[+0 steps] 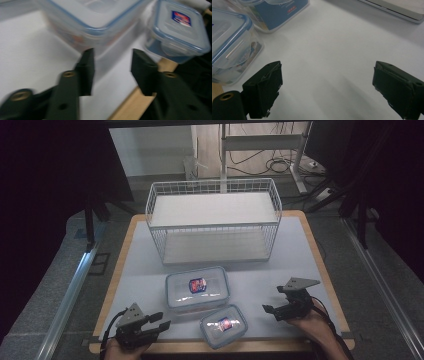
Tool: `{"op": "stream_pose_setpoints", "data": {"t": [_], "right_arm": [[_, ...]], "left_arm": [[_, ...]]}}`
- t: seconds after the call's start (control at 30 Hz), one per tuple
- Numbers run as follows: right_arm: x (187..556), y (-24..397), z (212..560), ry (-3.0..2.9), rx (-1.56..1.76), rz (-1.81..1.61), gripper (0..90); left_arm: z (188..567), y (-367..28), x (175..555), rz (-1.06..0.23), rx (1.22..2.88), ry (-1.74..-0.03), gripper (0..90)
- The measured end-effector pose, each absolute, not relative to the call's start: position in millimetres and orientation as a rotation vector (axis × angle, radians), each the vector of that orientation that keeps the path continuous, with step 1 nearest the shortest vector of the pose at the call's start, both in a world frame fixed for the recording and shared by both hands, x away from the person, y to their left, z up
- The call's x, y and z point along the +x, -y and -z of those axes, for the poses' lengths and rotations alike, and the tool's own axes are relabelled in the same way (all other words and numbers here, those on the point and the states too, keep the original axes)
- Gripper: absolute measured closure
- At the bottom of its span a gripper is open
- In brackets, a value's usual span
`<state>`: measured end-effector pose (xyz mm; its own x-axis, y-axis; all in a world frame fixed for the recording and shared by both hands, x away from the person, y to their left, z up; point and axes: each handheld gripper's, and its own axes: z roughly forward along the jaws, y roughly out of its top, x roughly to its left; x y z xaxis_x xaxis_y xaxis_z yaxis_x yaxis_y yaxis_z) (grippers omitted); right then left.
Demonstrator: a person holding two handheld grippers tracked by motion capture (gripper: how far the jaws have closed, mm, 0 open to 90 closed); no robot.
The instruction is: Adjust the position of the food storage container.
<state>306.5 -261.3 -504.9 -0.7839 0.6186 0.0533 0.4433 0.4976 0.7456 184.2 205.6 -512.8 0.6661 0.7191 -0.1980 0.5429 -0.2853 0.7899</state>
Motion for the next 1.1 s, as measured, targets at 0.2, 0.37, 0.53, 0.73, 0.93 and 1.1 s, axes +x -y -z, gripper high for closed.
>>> {"op": "stream_pose_setpoints", "data": {"t": [0.2, 0.37, 0.53, 0.73, 0.93, 1.1], "right_arm": [[305, 263, 502, -2.503, 0.911, -1.165, 9.0], [305, 263, 502, -2.504, 0.903, -1.162, 9.0], [306, 263, 503, -2.508, 0.906, -1.149, 9.0], [302, 262, 502, -2.539, 0.907, -1.148, 10.6], [297, 258, 499, -2.567, 0.892, -1.138, 11.4], [290, 261, 497, -2.591, 0.879, -1.122, 16.0]], "left_arm": [[511, -173, 182, -0.149, 2.0, -0.891, 89.9], [518, -153, 183, -0.092, 2.071, -0.842, 90.0], [522, -139, 188, -0.053, 2.107, -0.819, 90.0], [526, -126, 200, -0.046, 2.155, -0.821, 90.0], [529, -114, 213, -0.042, 2.169, -0.835, 90.0], [529, -100, 225, -0.027, 2.164, -0.832, 90.0]]}}
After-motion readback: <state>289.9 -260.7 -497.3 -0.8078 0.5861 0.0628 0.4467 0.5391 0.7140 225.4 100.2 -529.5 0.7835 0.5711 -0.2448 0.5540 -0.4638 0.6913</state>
